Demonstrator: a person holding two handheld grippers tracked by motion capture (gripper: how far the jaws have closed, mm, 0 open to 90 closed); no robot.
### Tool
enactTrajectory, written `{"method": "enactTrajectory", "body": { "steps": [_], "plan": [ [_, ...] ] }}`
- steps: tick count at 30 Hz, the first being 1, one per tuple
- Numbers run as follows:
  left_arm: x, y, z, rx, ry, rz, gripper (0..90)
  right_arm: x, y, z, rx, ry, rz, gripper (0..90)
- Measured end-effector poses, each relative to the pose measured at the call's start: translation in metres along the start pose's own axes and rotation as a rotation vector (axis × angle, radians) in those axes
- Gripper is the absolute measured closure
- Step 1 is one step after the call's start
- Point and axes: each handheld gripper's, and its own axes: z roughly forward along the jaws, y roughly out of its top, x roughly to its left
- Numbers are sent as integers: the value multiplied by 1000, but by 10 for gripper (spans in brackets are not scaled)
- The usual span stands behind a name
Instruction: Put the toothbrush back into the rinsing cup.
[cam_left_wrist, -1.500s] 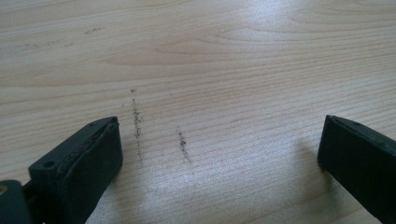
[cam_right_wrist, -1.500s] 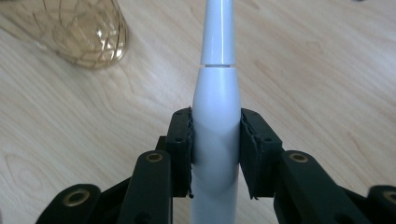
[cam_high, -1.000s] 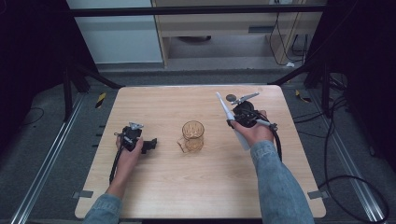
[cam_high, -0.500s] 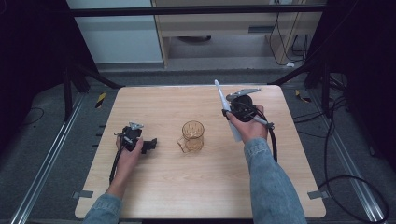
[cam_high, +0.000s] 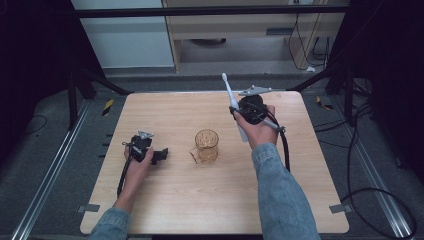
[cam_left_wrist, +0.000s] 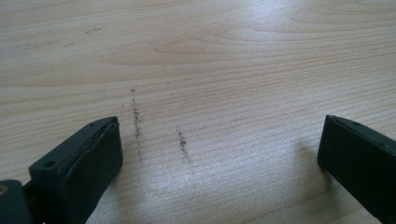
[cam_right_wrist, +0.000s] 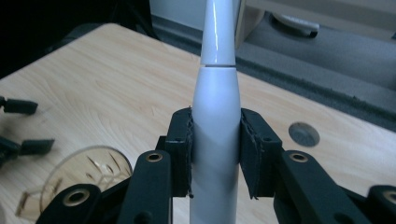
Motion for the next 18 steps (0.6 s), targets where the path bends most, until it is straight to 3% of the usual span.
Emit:
{"method": "enactTrajectory", "body": {
  "steps": [18],
  "plan": [
    [0,1,1,-1,-1,-2,0,20,33,1,-96,-6,-12,669]
  ]
}}
